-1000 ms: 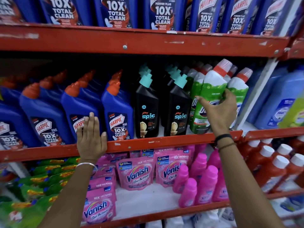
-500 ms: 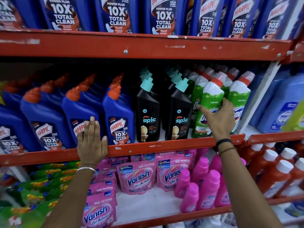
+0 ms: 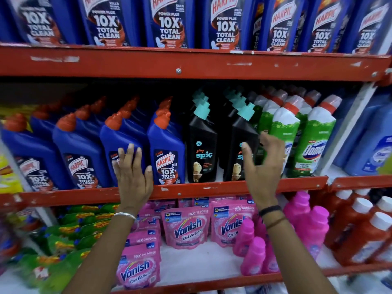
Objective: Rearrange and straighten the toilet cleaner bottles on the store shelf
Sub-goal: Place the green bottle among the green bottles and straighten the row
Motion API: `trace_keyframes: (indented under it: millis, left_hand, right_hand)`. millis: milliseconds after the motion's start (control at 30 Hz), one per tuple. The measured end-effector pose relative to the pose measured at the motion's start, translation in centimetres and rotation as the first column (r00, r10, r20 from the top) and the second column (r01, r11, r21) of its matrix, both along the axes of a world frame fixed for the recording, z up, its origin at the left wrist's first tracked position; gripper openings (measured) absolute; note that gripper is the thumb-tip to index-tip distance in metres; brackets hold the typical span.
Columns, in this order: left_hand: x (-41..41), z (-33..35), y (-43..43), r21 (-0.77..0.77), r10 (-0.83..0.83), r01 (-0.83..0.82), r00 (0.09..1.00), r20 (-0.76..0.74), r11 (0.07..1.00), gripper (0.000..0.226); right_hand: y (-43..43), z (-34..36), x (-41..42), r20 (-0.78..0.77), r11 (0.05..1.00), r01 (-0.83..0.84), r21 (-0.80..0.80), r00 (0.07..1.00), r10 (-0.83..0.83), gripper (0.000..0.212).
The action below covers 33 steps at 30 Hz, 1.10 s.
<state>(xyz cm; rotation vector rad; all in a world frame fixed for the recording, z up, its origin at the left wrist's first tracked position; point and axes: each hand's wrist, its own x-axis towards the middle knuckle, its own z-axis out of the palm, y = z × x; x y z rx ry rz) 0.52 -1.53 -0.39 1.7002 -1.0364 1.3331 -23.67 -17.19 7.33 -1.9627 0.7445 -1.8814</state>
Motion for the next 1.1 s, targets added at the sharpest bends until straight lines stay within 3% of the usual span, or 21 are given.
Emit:
trace_keyframes:
  millis: [67,167,333,433,633,900,1033,1100]
  left_hand:
    - [-1.5,3.4,-0.2,-0.07,-0.148,0.145,0.988,-0.05,0.987,0.046]
    - [-3.6,8.6,-0.7,-0.117,-0.281,0.259,0.922,-0.267,0.959,0.047]
    - [-4.0,12.3,-1.4,0.028,-0.176,0.231,0.811,-0.558,0.973,0.055]
    - [-3.3,12.9,-1.3,0.101,-0.162,0.268,0.798,-0.581,0.958,0.053]
    - [-3.8,14.0,-0.8,0.074,-0.235,0.358,0.743,-0.627,0.931,0.046]
    - [-3.6,14.0,-0.5,0.099,-0.237,0.387,0.727,-0.644,0.917,0.048]
    - [-4.4,13.1,0.1,0.129,-0.218,0.35,0.789,-0.574,0.928,0.05]
    - [-5.2,12.9,0.9,0.063,-0.26,0.319,0.858,-0.444,0.946,0.048]
  right_hand:
    - [2.2,1.1,2.5,-0.111,0.991,-0.13,0.006,0.985,0.13,0.042]
    - [3.9,2.9,6.1,-0.29,0.983,-0.172,0.071,0.939,0.185,0.062]
    - [3.9,4.8,9.6,-0.456,0.991,-0.034,0.126,0.886,0.089,0.073]
    - [3.7,5.2,10.1,-0.492,0.993,0.024,0.114,0.87,0.035,0.065]
    - [4.0,5.8,9.7,-0.503,0.993,0.009,0.119,0.863,0.052,0.055]
    - [4.5,5.8,8.7,-0.54,0.994,0.048,0.101,0.842,0.014,0.061]
    - [5.0,5.0,7.6,-0.501,0.991,-0.013,0.132,0.862,0.078,0.072]
    - [5.8,5.0,6.4,-0.378,0.998,-0.026,0.059,0.925,0.047,0.07]
